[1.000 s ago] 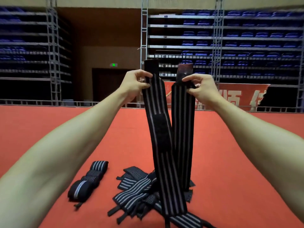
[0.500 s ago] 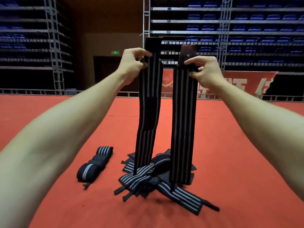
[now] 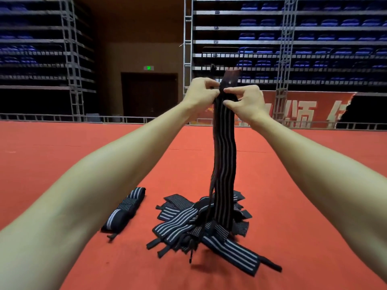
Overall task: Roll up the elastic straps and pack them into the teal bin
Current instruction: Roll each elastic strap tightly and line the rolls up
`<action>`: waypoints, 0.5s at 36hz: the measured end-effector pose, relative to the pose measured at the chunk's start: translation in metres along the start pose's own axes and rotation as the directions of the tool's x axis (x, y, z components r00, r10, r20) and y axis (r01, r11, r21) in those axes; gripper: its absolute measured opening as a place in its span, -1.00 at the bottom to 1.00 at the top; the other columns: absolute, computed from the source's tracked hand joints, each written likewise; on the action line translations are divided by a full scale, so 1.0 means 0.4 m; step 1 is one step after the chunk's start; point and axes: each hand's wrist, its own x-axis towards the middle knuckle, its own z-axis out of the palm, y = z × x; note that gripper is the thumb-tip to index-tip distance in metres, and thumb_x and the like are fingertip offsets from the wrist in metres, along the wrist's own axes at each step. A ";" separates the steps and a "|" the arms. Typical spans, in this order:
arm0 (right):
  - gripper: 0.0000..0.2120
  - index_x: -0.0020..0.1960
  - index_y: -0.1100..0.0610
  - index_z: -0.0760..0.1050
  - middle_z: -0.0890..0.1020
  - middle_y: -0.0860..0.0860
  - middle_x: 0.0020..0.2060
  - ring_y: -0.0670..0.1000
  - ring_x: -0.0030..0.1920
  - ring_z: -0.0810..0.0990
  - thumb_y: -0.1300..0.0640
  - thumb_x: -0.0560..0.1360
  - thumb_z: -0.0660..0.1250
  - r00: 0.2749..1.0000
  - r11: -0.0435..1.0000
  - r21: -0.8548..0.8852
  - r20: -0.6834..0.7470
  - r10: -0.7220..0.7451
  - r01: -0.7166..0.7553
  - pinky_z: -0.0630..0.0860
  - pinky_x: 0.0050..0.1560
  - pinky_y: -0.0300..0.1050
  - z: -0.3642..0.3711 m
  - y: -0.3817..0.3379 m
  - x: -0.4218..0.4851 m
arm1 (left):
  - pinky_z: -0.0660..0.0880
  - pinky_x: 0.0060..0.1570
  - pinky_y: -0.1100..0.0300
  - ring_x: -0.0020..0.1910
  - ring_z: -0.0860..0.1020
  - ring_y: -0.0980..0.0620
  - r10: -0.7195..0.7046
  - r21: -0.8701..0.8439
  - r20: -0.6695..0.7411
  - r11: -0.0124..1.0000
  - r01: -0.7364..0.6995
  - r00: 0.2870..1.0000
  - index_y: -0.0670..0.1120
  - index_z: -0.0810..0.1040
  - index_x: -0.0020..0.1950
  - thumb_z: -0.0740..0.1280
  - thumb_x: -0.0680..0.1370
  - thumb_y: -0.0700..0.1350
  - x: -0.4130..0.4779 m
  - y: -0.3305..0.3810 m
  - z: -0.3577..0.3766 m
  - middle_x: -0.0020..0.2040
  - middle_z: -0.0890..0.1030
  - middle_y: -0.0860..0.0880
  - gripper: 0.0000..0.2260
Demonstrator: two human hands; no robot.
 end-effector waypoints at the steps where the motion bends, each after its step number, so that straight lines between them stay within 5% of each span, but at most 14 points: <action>1: -0.66 0.21 0.13 0.64 0.69 0.03 0.11 -0.07 0.13 0.64 0.22 0.43 0.48 1.000 1.000 0.020 -0.005 0.016 -0.016 0.53 0.26 -0.12 0.002 0.004 0.000 | 0.61 -0.05 0.13 -0.03 0.63 0.00 0.003 0.002 0.012 1.000 -0.003 1.000 -0.24 0.57 0.27 0.30 0.58 -0.31 -0.004 0.004 0.010 0.10 0.64 -0.11 -0.73; 3: -0.65 0.21 0.11 0.65 0.70 0.02 0.08 -0.10 0.08 0.65 0.21 0.42 0.48 0.998 0.996 0.070 -0.022 0.057 -0.055 0.56 0.21 -0.13 0.003 0.017 -0.002 | 0.52 0.25 0.06 0.22 0.57 -0.05 0.008 0.001 0.040 1.000 -0.008 0.999 -0.25 0.53 0.33 0.26 0.59 -0.30 -0.012 0.010 0.025 0.26 0.59 -0.15 -0.69; 5: -0.66 0.20 0.11 0.65 0.71 0.00 0.05 -0.11 0.05 0.67 0.20 0.43 0.46 0.995 0.985 0.145 -0.020 0.093 -0.089 0.60 0.16 -0.10 -0.001 0.025 -0.005 | 0.47 0.33 0.01 0.30 0.51 -0.06 0.007 -0.014 0.077 1.000 -0.006 0.997 -0.25 0.48 0.38 0.23 0.60 -0.32 -0.022 0.013 0.035 0.30 0.54 -0.15 -0.66; 9: -0.70 0.18 0.17 0.65 0.71 0.00 -0.03 -0.07 -0.03 0.69 0.27 0.46 0.41 0.988 0.947 0.284 -0.005 0.156 -0.149 0.64 0.08 0.00 -0.010 0.034 -0.010 | 0.55 0.22 -0.07 0.10 0.57 -0.08 -0.002 -0.103 0.142 0.995 0.016 0.990 -0.13 0.43 0.41 0.16 0.57 -0.41 -0.038 0.011 0.043 0.11 0.54 -0.07 -0.57; 14: -0.70 0.20 0.18 0.63 0.71 0.07 0.03 -0.05 -0.02 0.69 0.23 0.47 0.44 0.982 0.930 0.318 0.017 0.189 -0.185 0.66 0.03 -0.02 -0.016 0.045 -0.020 | 0.61 0.07 0.04 0.17 0.55 -0.14 -0.023 -0.129 0.185 0.991 0.047 0.982 -0.10 0.42 0.42 0.15 0.52 -0.48 -0.046 -0.006 0.052 0.18 0.48 -0.15 -0.47; 18: -0.65 0.22 0.17 0.63 0.70 0.07 0.06 -0.04 0.02 0.69 0.23 0.44 0.49 0.986 0.947 0.276 0.022 0.165 -0.164 0.64 0.10 0.03 -0.015 0.062 -0.023 | 0.53 -0.20 0.21 -0.01 0.53 -0.05 -0.010 -0.151 0.198 0.988 0.041 0.980 -0.06 0.39 0.44 0.15 0.51 -0.50 -0.050 -0.006 0.054 0.06 0.45 -0.08 -0.43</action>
